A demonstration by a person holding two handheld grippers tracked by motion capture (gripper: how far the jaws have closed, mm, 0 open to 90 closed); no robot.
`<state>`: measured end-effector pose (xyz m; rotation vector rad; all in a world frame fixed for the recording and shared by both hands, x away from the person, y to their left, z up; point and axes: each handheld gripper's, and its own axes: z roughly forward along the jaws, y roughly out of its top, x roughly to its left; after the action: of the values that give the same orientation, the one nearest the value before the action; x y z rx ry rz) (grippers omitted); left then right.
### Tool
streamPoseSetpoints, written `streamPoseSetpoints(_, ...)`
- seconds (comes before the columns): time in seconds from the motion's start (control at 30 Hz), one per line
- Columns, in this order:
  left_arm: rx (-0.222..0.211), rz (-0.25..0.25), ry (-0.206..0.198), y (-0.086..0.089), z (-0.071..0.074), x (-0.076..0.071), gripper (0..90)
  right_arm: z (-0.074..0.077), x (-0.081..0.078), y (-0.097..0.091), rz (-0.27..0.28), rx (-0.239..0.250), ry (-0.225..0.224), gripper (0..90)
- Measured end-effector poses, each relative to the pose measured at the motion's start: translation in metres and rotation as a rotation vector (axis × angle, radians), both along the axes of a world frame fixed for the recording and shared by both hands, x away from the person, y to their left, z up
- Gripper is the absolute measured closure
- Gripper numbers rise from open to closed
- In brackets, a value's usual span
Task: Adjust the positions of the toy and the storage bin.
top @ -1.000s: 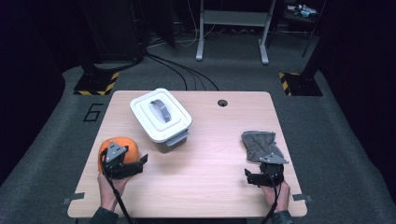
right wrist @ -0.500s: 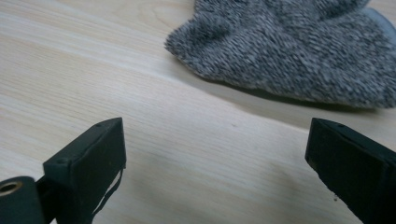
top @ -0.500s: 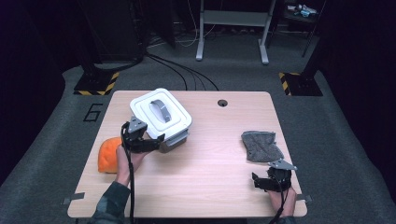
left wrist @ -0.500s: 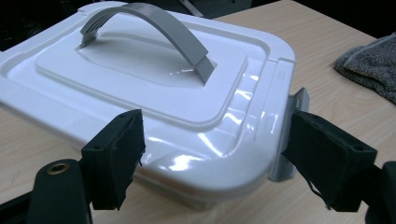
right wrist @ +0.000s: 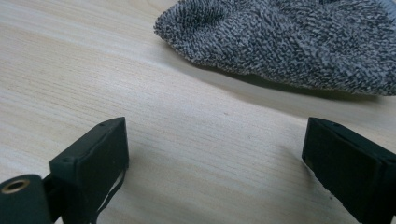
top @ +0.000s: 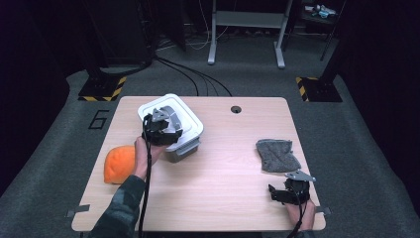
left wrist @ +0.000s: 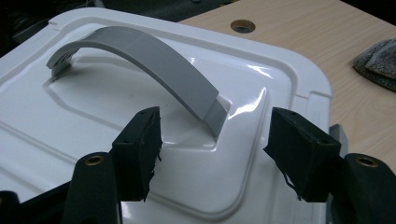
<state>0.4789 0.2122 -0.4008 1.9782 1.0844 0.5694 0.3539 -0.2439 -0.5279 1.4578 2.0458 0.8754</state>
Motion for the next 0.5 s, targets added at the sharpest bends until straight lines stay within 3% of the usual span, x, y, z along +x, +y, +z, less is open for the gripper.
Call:
streamPoseSetpoints(0.2,0.006,-0.023,0.015,-0.0068,-0.0013,0.0083,43.5,-0.0001,-0.0004,-0.0002,-0.007,0.001,0.000,7.9)
streamPoseSetpoints(0.4,-0.046,-0.031,0.025,-0.0066,-0.0016,0.0102,46.9,-0.0003,0.0001,-0.0005,-0.003,0.001,-0.001,8.3)
streamPoseSetpoints(0.5,-0.044,-0.038,0.027,-0.0095,-0.0020,0.0096,47.1,-0.0005,0.0005,-0.0006,-0.004,0.003,-0.001,8.2)
